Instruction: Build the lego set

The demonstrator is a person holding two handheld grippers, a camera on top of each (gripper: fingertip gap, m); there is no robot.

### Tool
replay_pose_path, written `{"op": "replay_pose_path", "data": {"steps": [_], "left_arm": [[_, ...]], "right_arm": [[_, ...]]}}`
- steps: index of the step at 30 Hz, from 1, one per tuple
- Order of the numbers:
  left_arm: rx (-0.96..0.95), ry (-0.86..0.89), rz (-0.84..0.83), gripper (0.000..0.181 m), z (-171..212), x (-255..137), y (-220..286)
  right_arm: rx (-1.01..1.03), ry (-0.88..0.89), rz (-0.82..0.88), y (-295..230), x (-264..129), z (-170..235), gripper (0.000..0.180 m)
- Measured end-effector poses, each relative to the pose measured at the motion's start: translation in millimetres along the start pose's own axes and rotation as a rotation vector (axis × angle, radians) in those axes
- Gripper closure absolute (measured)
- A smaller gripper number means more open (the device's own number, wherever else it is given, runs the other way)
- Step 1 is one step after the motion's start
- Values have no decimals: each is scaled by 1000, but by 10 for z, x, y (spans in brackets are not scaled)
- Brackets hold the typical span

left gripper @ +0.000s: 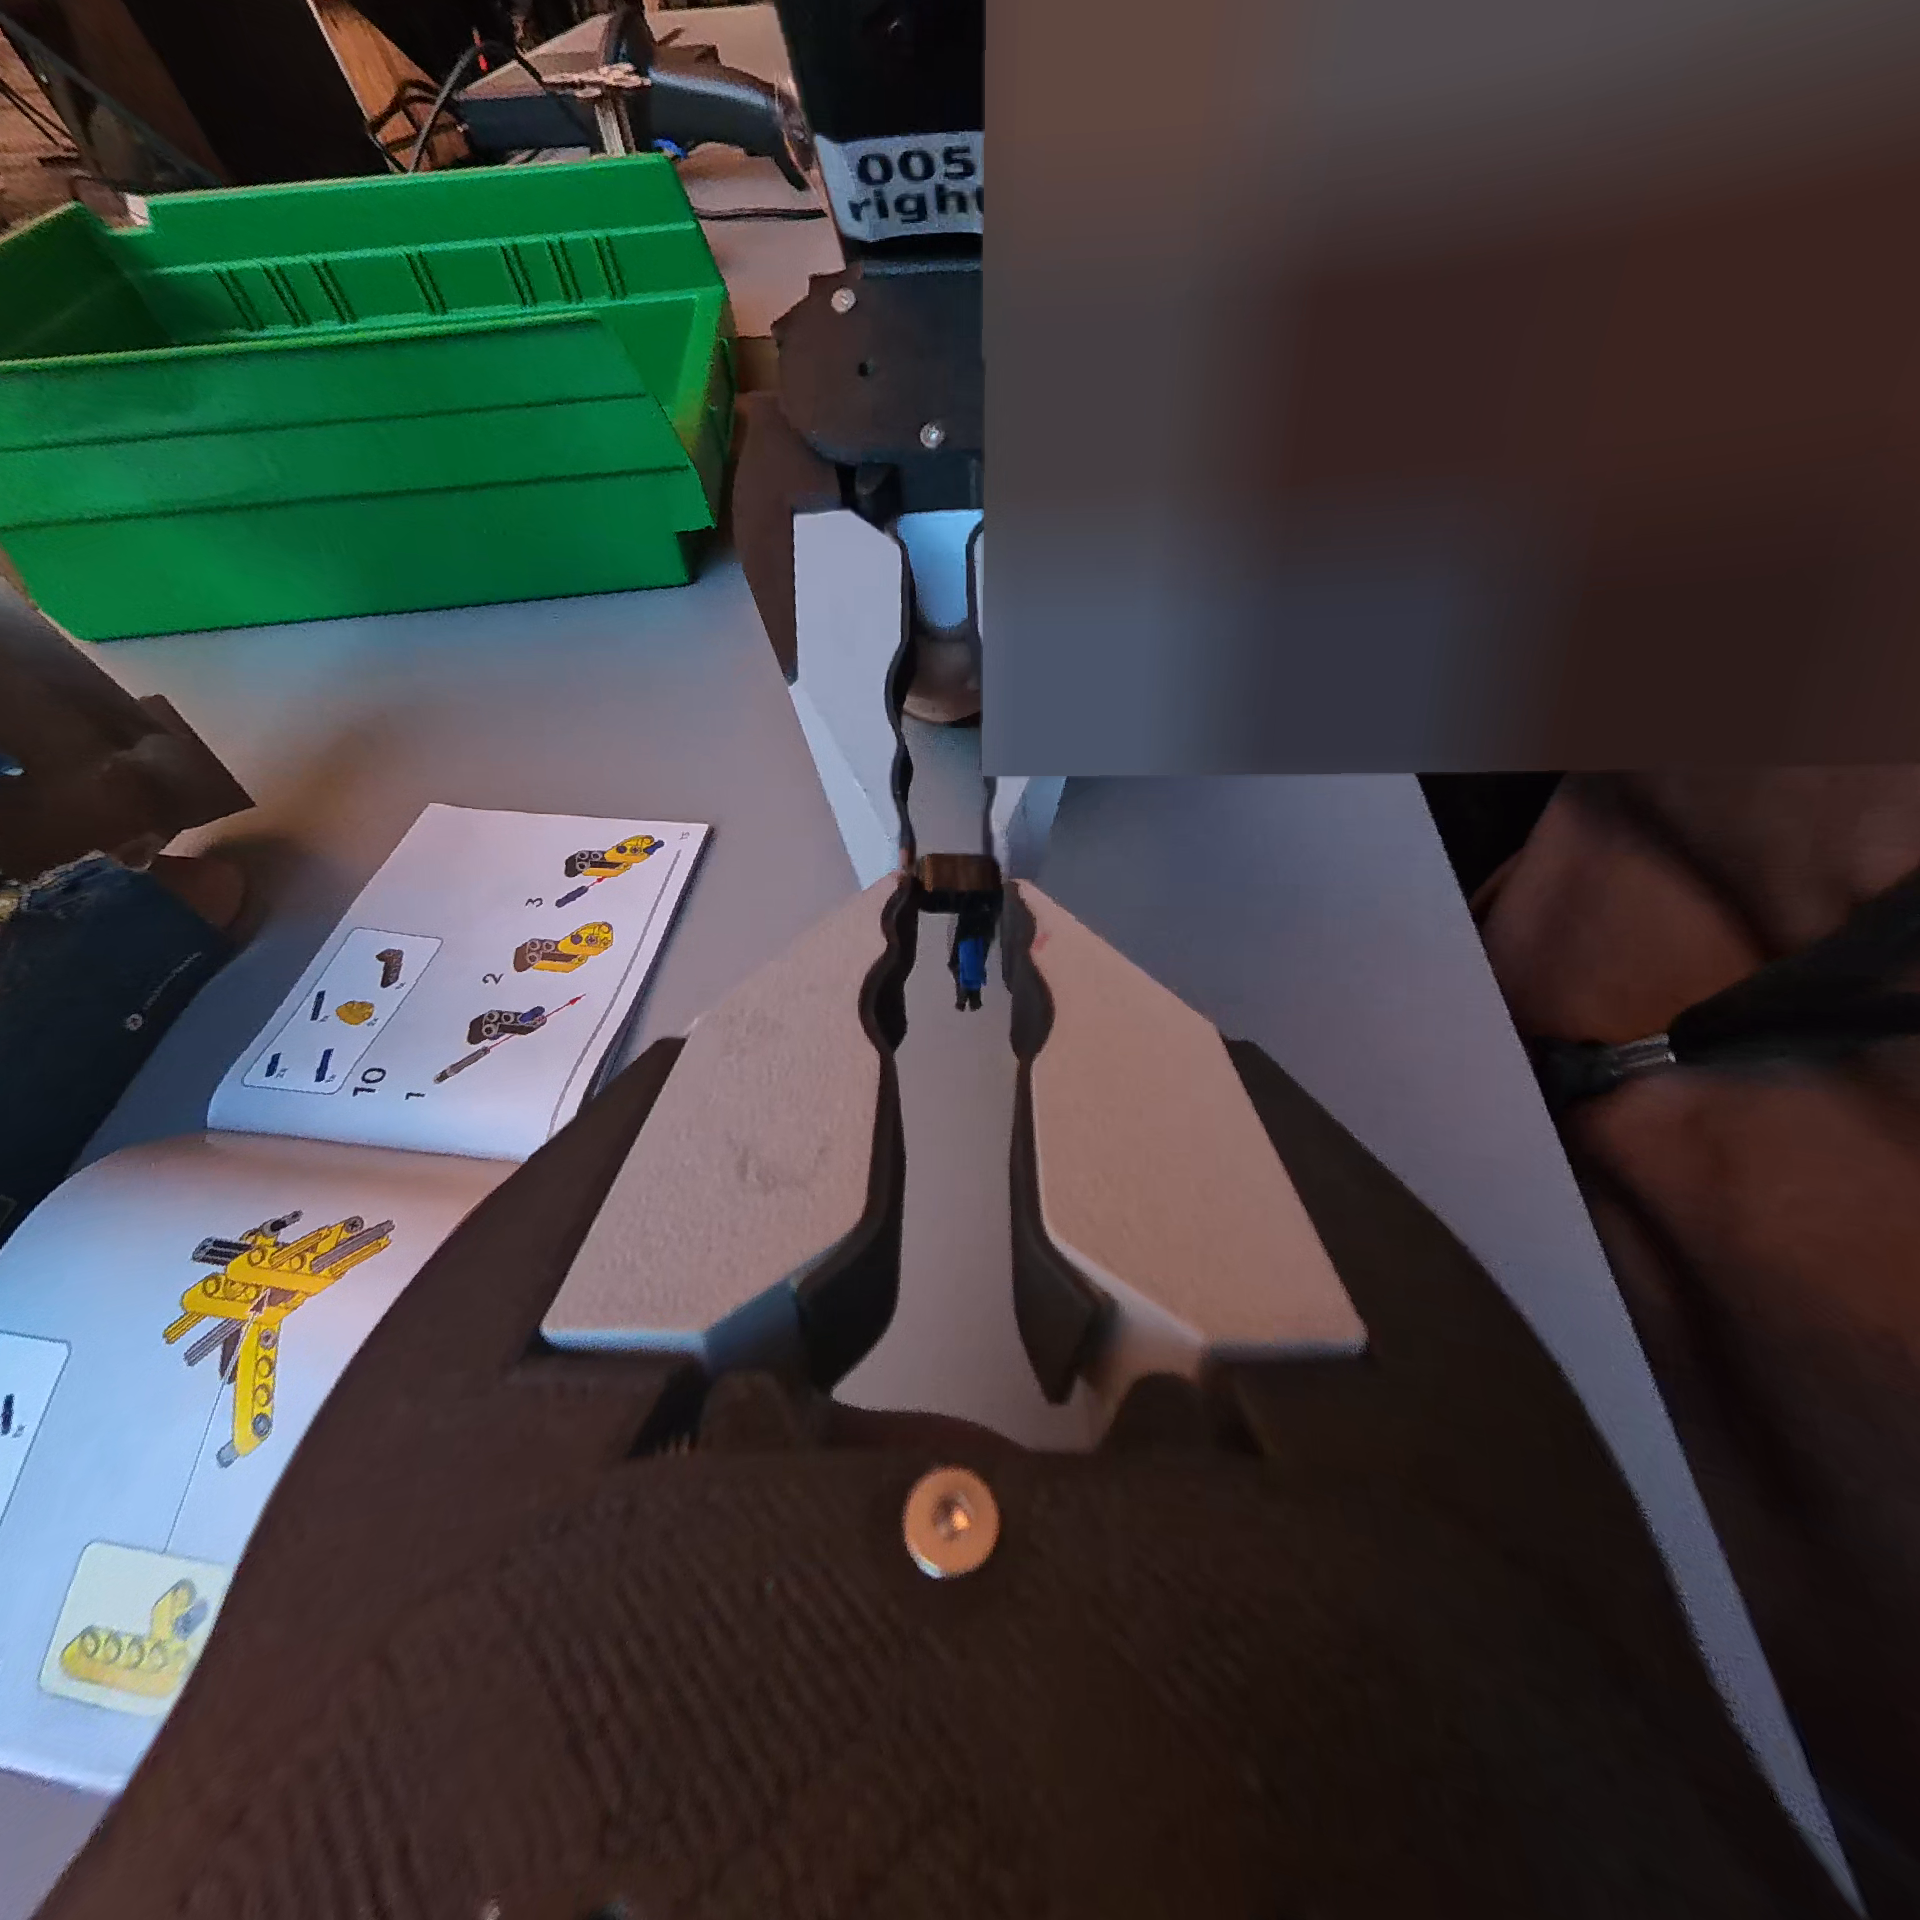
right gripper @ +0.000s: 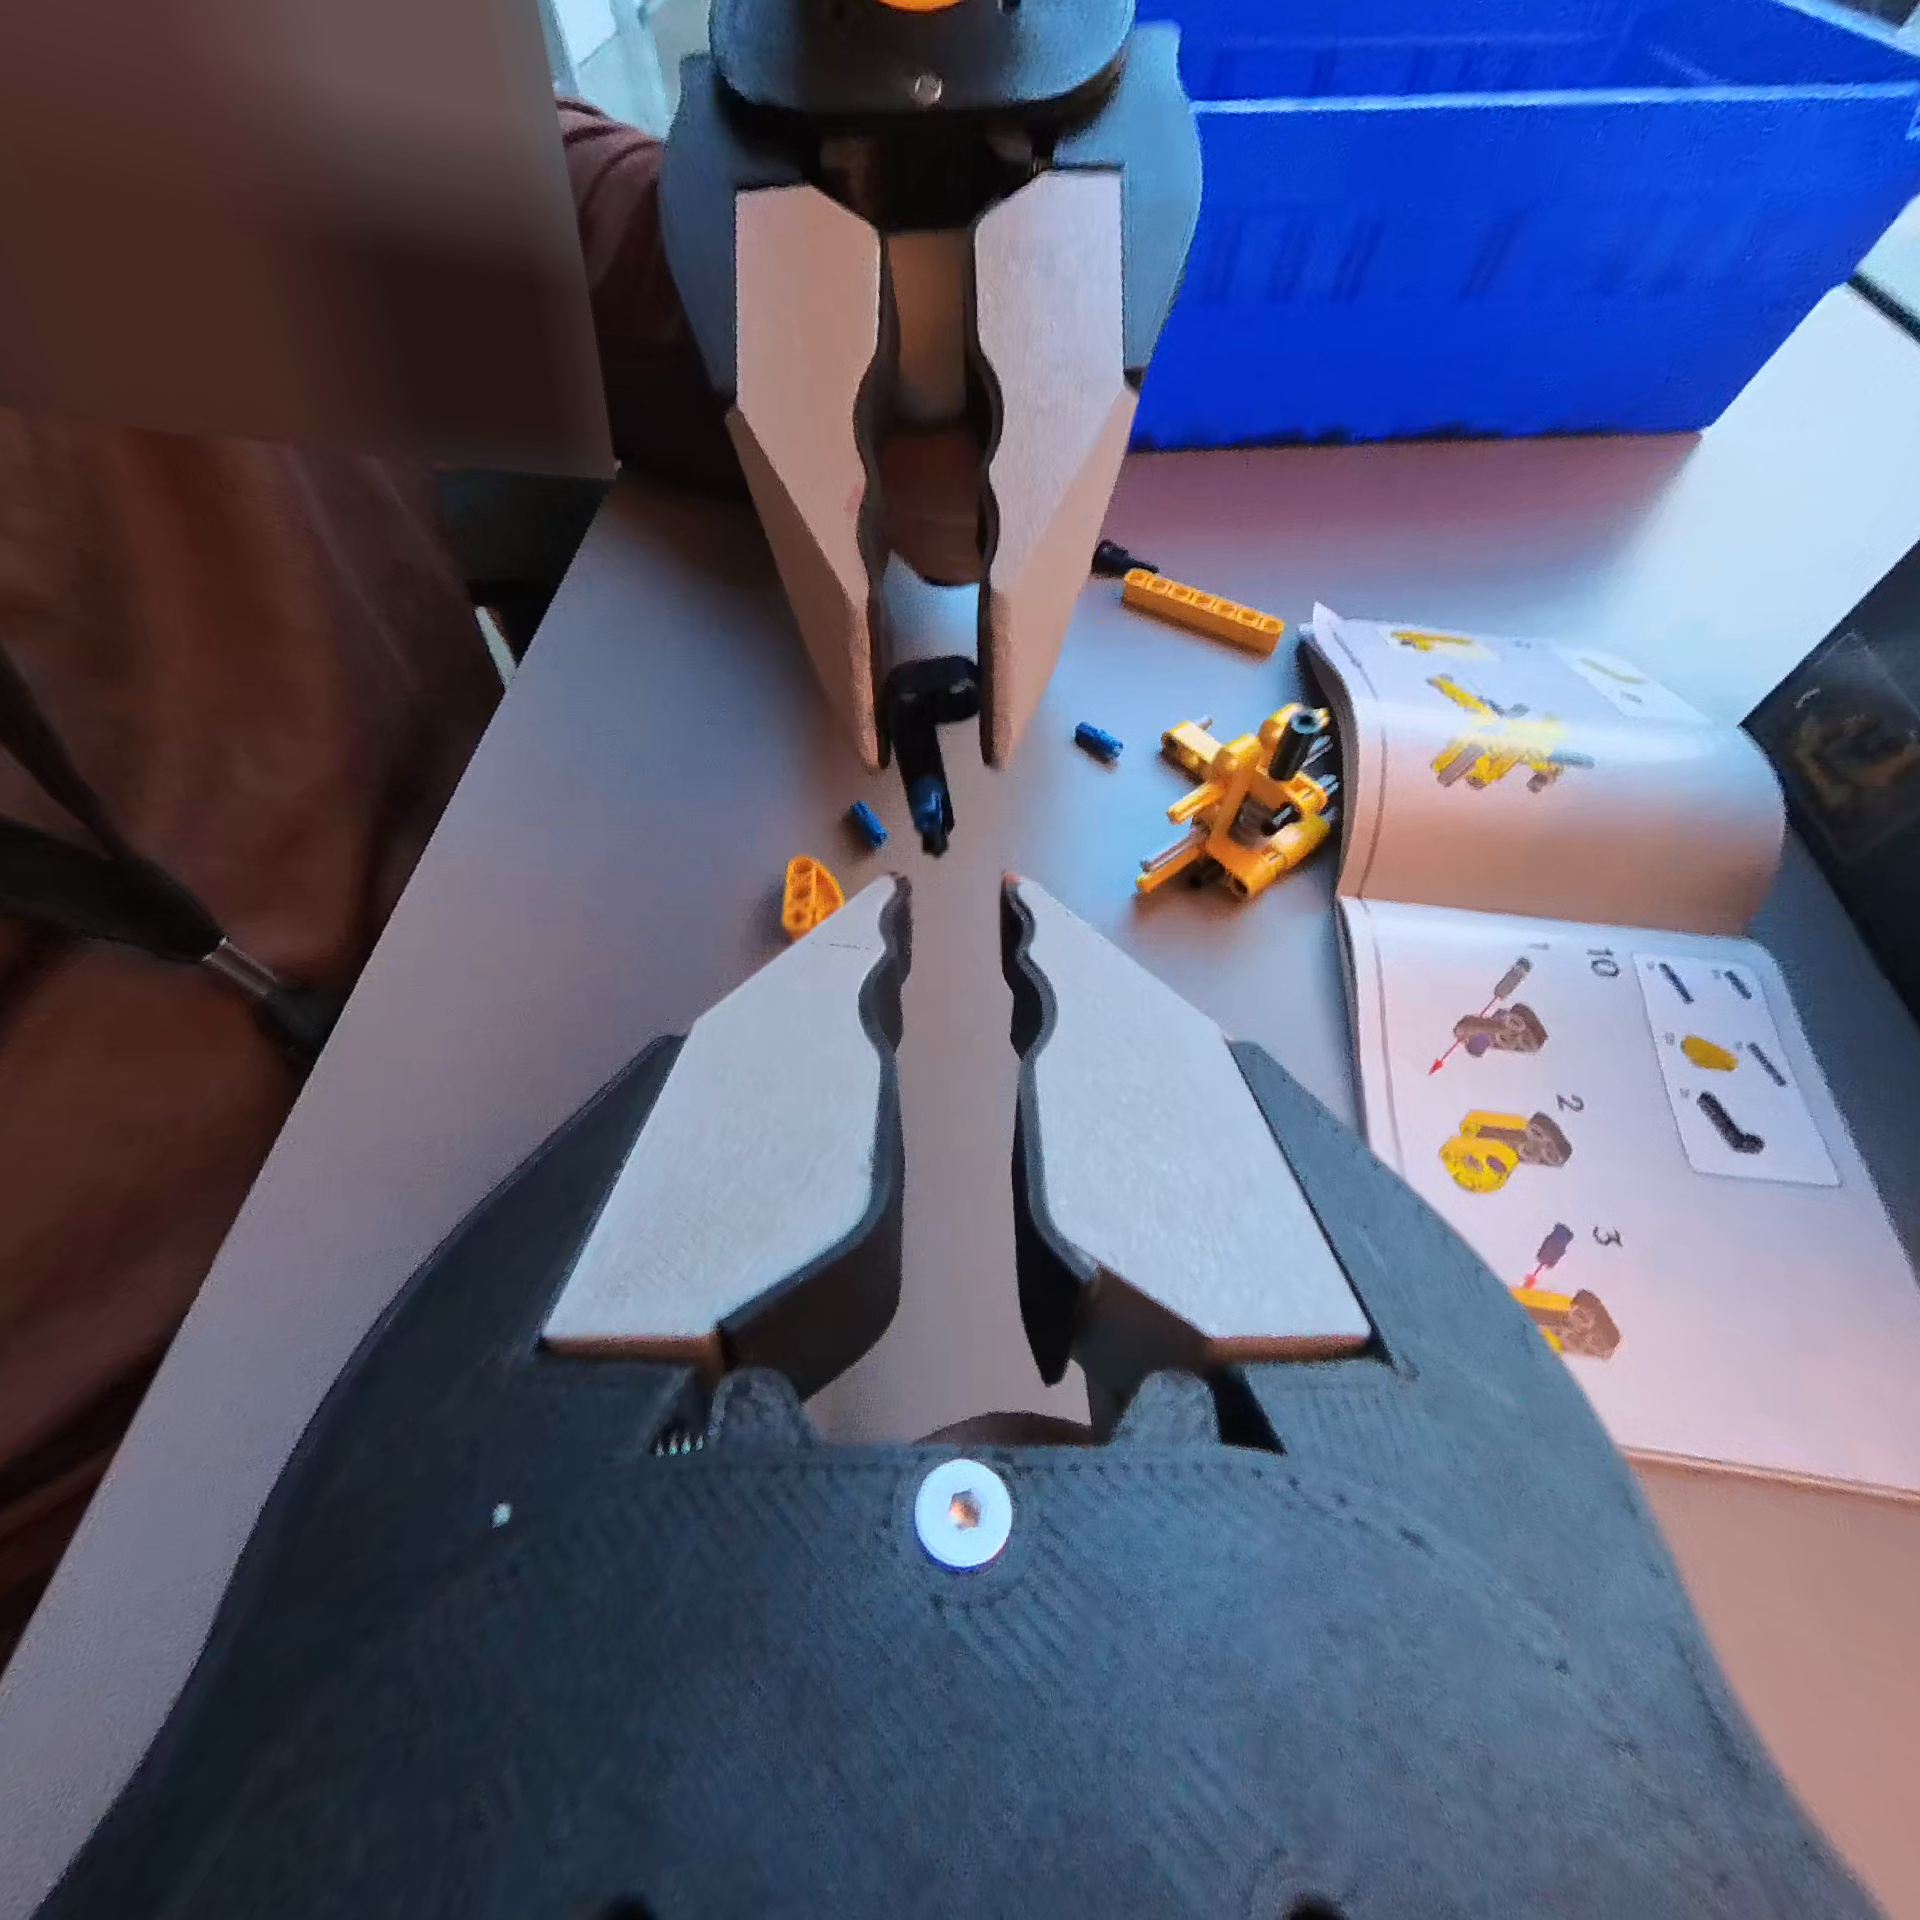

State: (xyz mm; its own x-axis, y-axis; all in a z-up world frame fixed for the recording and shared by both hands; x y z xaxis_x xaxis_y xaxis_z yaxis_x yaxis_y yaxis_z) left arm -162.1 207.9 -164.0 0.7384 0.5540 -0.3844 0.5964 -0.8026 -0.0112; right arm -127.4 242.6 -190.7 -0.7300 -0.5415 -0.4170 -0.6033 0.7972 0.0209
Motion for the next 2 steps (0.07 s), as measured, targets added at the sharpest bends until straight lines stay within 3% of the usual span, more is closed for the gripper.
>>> {"op": "replay_pose_path", "data": {"steps": [2], "left_arm": [[37, -44, -11, 168, 63, 8, 4]], "right_arm": [[0, -39, -43, -62, -10, 65, 165]]}}
Point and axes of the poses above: each gripper's, where its closed fingertips meet, x out along the fingers, z out of its underside, y = z × x across the jaws, the point moved 3 cm from there along -x, back along the fingers, and after that the axes turned 4 degrees about z, right-handed, at the moved point
